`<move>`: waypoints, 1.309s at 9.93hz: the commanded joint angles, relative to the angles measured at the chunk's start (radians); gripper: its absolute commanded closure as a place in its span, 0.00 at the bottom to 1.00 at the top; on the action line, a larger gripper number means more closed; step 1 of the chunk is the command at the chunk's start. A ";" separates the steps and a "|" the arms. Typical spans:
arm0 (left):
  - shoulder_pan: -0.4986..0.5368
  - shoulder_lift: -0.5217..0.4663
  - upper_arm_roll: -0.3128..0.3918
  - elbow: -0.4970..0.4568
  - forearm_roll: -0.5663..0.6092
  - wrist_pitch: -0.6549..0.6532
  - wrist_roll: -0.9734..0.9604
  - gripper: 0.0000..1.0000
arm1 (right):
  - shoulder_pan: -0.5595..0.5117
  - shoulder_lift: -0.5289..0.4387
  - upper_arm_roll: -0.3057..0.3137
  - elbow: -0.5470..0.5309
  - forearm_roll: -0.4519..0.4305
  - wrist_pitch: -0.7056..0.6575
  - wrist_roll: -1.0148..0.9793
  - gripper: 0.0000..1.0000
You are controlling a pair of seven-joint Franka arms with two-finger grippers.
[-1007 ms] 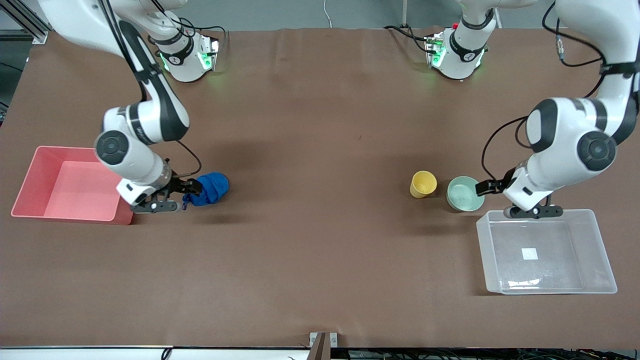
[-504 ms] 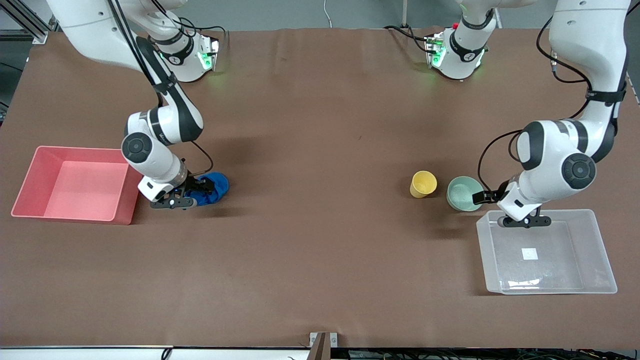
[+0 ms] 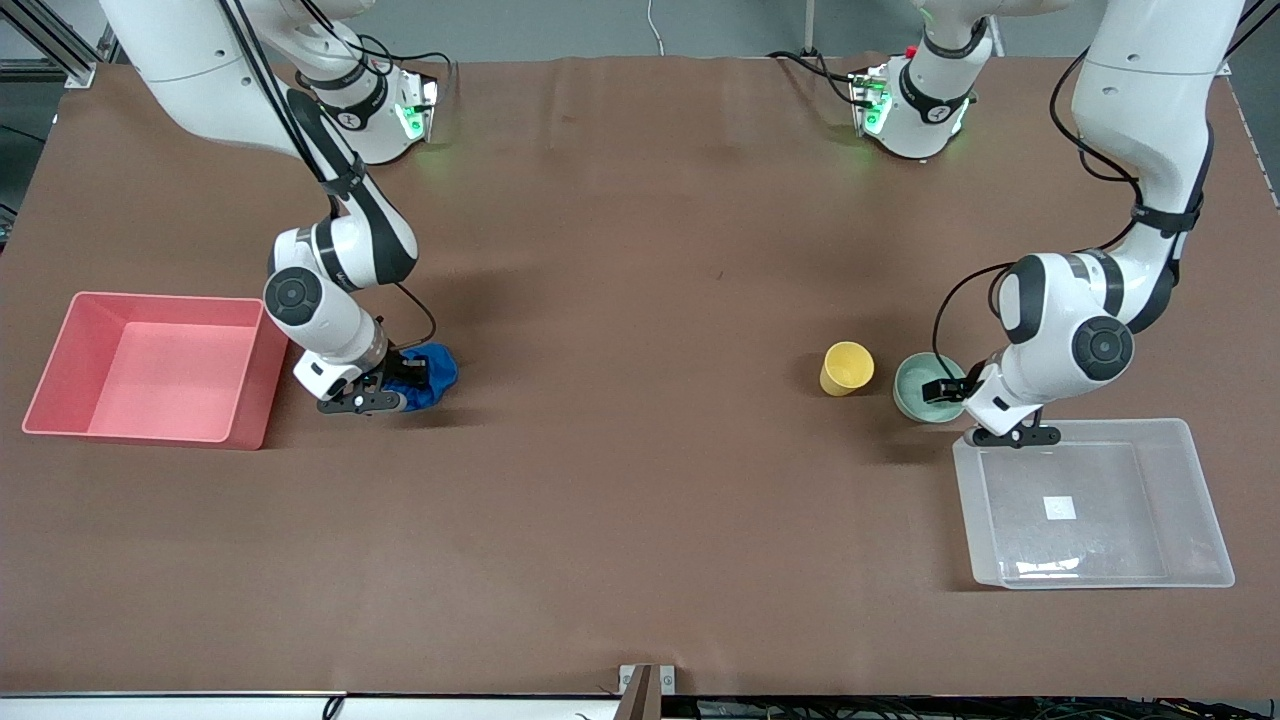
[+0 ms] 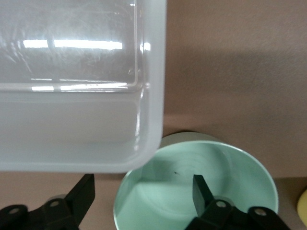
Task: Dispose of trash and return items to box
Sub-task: 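Reach the right gripper to the blue cloth while the left gripper grasps the bowl, then carry the cloth into the pink bin while the left gripper carries the bowl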
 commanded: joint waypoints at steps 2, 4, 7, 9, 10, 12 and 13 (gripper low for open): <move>0.000 0.021 -0.001 -0.024 -0.003 0.024 0.028 0.93 | -0.021 -0.038 0.000 0.043 -0.010 -0.134 0.034 0.99; 0.000 0.002 -0.001 -0.030 -0.003 0.018 0.035 0.99 | -0.073 -0.159 0.000 0.167 -0.009 -0.456 0.030 0.99; 0.000 -0.062 -0.002 -0.018 -0.003 -0.025 0.062 1.00 | -0.165 -0.233 -0.042 0.396 -0.012 -0.839 -0.167 0.99; 0.001 -0.119 -0.001 0.063 -0.005 -0.113 0.093 1.00 | -0.170 -0.232 -0.262 0.392 -0.014 -0.800 -0.533 0.99; 0.004 -0.117 -0.001 0.153 -0.005 -0.193 0.100 1.00 | -0.175 -0.218 -0.339 0.377 -0.015 -0.745 -0.671 0.99; 0.038 -0.072 0.004 0.345 -0.007 -0.299 0.158 1.00 | -0.193 -0.148 -0.414 0.308 -0.015 -0.572 -0.789 0.98; 0.055 -0.027 0.004 0.427 -0.010 -0.316 0.194 1.00 | -0.207 -0.098 -0.421 0.278 -0.014 -0.469 -0.804 0.98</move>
